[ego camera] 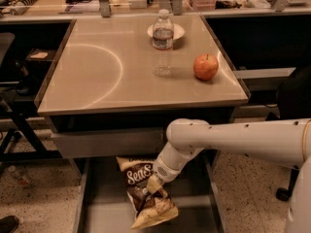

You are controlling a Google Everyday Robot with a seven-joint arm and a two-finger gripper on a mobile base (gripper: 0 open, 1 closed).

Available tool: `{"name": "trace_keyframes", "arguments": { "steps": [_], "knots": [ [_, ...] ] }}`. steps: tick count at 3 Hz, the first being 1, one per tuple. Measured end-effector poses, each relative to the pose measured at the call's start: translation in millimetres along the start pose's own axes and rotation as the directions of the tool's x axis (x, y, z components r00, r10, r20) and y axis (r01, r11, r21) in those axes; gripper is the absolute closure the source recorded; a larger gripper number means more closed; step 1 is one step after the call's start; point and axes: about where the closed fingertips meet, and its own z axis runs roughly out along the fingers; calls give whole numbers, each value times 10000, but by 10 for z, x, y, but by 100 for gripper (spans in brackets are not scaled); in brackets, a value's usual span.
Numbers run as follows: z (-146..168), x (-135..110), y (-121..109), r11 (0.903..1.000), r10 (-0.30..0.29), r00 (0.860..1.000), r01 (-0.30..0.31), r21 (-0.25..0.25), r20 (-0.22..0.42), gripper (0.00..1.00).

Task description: Place brown chip bag into middle drawer

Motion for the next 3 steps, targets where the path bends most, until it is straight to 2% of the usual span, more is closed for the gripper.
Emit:
{"name": "trace_keyframes", "arguments": {
  "steps": [2,3],
  "knots": [
    [331,199,-287,9972,730,9972,-727,-201,153,100],
    [478,254,-322,9958,852,9960,-843,-354,266,100]
  ]
}}
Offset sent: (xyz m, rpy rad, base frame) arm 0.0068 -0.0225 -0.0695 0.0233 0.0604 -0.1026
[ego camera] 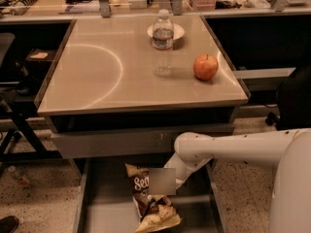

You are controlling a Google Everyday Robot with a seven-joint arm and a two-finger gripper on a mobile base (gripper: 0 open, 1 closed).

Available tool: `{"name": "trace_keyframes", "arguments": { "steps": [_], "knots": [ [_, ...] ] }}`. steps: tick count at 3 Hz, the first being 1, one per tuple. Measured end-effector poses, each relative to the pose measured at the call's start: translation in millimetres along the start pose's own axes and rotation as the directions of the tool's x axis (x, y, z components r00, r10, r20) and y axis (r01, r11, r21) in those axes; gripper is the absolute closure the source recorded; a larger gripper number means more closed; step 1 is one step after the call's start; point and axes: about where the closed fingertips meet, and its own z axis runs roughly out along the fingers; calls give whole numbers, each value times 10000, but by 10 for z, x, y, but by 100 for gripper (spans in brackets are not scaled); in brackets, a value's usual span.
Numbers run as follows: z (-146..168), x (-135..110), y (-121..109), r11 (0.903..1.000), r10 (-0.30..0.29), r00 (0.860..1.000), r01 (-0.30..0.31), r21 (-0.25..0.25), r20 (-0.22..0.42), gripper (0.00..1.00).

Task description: Place brown chip bag into middle drawer

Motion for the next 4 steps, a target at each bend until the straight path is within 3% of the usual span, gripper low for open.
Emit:
{"name": "trace_keyframes", "arguments": {
  "steps": [3,4],
  "knots": [
    [287,11,-104,9992,249,9997,-250,-317,-46,100],
    [302,7,-110,9991,261,9996,-263,-331,-65,86]
  ]
}}
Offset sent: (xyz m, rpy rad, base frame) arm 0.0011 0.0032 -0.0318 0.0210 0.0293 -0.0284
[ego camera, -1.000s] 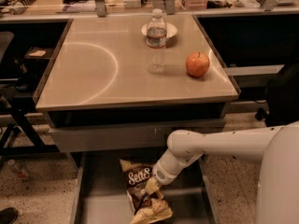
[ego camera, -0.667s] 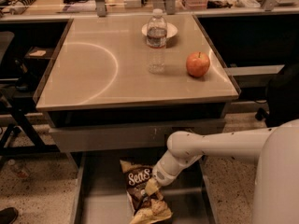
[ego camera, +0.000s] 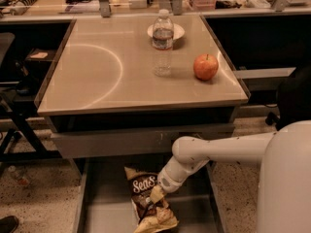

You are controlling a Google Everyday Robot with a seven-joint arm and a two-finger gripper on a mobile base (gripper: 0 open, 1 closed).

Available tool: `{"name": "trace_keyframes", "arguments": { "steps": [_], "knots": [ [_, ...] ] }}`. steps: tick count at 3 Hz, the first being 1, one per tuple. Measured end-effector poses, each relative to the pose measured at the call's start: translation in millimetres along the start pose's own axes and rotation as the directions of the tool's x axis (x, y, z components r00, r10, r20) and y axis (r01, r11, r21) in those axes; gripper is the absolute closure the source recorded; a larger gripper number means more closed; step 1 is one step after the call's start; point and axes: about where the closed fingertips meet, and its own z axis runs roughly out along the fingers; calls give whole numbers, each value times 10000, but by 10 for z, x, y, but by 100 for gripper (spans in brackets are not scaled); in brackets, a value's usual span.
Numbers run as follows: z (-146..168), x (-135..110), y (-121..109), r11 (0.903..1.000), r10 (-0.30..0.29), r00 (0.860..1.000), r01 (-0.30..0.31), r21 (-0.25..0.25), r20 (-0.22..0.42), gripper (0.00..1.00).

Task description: Place brown chip bag into middle drawer

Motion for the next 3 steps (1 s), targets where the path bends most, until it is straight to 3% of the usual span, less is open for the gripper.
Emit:
{"name": "trace_keyframes", "arguments": {
  "steps": [3],
  "knots": [
    [1,0,0,10000,0,10000,0,-1,-1,16]
  ]
}}
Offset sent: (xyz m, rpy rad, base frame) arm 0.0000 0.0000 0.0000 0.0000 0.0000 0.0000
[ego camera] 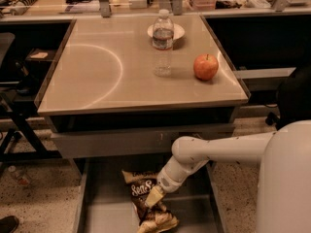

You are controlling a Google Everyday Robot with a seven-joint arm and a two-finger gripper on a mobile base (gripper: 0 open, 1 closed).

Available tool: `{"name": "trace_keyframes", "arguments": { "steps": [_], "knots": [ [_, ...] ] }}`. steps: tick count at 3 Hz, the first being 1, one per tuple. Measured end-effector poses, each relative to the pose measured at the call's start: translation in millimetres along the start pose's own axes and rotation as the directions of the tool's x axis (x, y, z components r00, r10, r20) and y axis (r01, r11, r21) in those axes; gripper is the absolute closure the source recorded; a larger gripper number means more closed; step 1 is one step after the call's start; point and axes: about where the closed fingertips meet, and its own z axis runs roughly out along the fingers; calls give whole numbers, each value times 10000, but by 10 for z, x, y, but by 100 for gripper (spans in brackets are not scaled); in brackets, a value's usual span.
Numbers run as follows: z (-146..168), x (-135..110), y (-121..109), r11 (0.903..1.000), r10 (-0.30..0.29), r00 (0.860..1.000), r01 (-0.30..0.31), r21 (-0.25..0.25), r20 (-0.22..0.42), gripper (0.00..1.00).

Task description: Place brown chip bag into middle drawer

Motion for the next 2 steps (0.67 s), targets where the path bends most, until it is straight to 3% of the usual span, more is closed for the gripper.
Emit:
{"name": "trace_keyframes", "arguments": {
  "steps": [1,2],
  "knots": [
    [0,0,0,10000,0,10000,0,0,0,0],
    [0,0,0,10000,0,10000,0,0,0,0]
  ]
}}
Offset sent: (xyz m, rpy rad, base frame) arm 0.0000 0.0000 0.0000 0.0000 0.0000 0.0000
